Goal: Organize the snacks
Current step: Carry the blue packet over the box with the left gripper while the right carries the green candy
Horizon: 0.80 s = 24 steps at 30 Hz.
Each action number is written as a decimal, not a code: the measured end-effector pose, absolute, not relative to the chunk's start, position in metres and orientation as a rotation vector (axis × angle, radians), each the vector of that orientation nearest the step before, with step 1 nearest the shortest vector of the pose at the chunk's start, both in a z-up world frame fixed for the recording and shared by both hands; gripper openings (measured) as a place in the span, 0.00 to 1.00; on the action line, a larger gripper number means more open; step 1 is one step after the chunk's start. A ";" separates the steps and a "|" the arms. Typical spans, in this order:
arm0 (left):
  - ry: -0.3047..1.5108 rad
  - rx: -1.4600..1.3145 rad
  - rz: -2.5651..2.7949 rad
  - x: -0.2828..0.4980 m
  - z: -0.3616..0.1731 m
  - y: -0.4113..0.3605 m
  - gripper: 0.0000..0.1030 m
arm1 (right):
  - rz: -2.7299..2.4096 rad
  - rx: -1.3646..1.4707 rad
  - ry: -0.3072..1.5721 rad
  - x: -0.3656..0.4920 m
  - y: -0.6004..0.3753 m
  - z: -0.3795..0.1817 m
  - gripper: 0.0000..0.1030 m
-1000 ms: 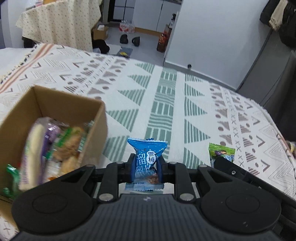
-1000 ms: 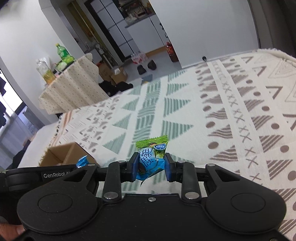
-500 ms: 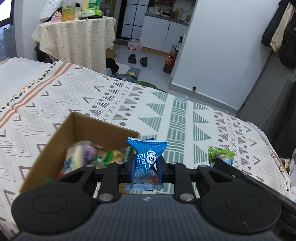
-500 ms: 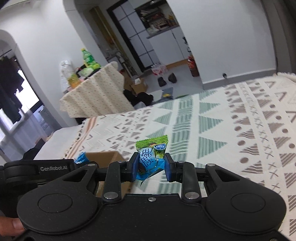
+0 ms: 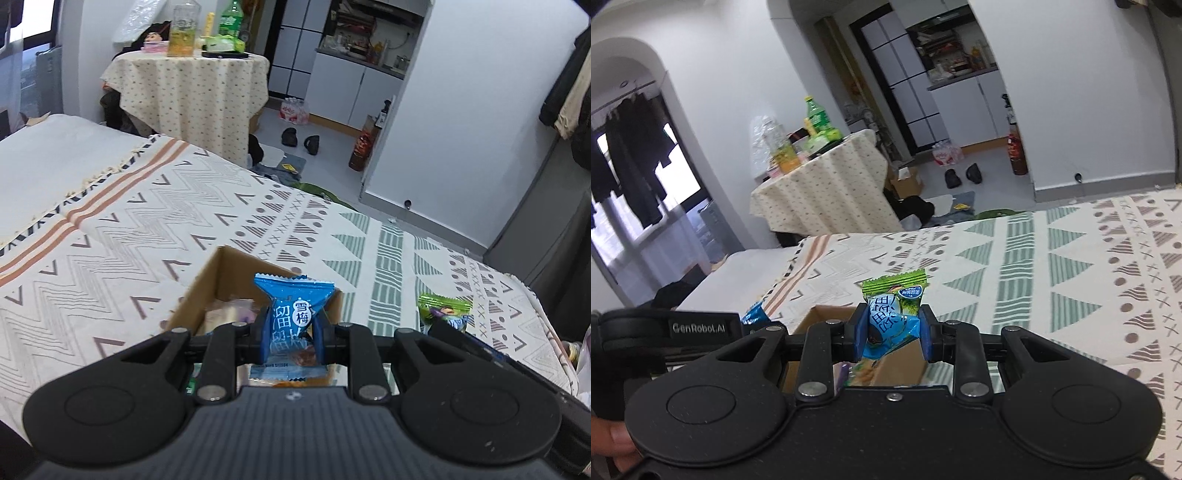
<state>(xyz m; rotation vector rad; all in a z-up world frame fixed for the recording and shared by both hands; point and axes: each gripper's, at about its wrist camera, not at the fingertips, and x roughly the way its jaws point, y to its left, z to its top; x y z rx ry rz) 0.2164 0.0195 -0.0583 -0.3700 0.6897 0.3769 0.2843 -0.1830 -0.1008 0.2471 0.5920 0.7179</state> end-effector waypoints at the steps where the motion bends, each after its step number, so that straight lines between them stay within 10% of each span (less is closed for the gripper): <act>1: 0.689 -0.375 0.380 0.214 -0.058 0.023 0.21 | 0.724 0.242 0.590 0.282 -0.179 -0.100 0.27; 24: 0.801 -0.472 0.413 0.219 -0.111 0.093 0.26 | 0.769 0.152 0.652 0.271 -0.121 -0.125 0.27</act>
